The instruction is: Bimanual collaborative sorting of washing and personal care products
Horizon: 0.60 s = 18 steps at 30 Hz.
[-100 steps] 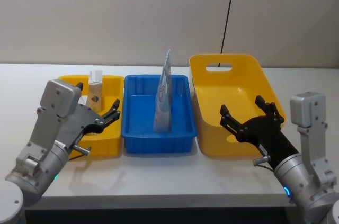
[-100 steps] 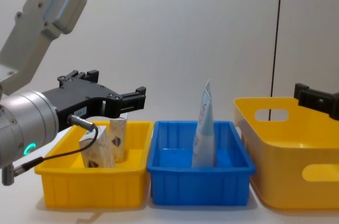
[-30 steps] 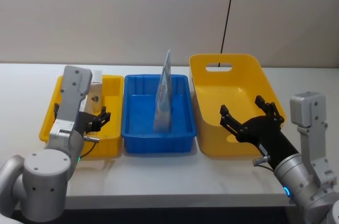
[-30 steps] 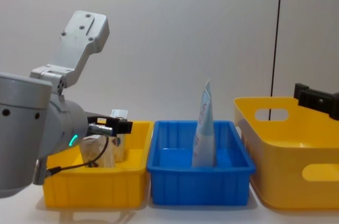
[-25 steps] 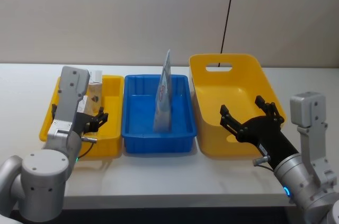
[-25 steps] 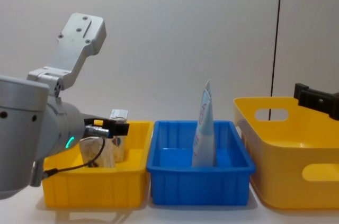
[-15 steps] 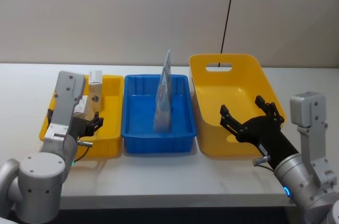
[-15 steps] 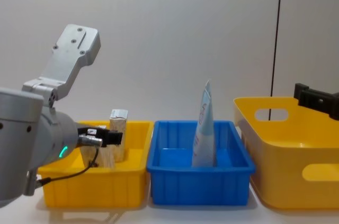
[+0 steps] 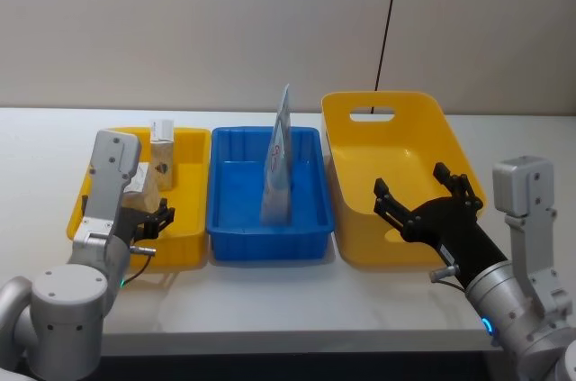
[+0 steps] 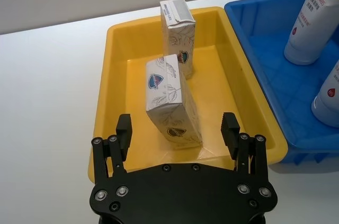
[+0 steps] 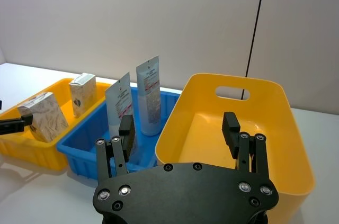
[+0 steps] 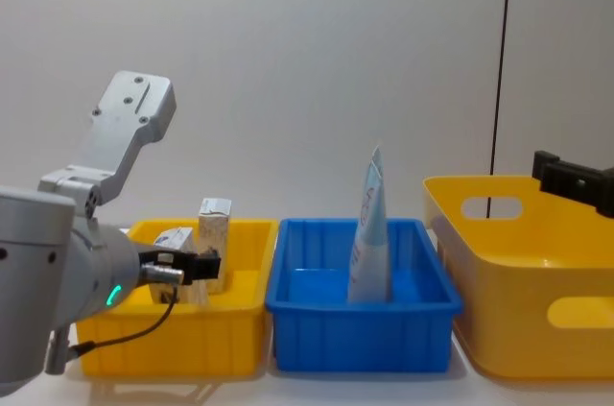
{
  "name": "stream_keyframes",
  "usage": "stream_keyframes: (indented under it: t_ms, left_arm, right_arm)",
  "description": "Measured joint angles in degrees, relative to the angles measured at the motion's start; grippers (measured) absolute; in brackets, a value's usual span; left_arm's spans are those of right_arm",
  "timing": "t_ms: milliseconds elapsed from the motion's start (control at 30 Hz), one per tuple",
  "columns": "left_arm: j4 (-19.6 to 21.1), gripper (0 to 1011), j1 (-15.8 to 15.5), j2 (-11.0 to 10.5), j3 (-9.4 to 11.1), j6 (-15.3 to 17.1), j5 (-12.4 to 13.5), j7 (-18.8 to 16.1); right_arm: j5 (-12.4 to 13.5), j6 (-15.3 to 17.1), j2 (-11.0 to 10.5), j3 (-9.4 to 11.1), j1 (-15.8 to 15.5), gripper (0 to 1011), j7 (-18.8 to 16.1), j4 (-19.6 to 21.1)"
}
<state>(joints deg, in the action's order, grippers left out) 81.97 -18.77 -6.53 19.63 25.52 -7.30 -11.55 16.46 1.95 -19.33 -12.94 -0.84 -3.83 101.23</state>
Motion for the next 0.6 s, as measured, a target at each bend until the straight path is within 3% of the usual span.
stream_keyframes:
  t_ms: [600]
  left_arm:
    - [-5.9, 1001, -2.1, 2.3, -2.2, -5.2, -1.5, 1.4]
  right_arm:
    - [0.0, 0.0, 0.0, 0.0, 0.0, 1000, 0.0, 0.0]
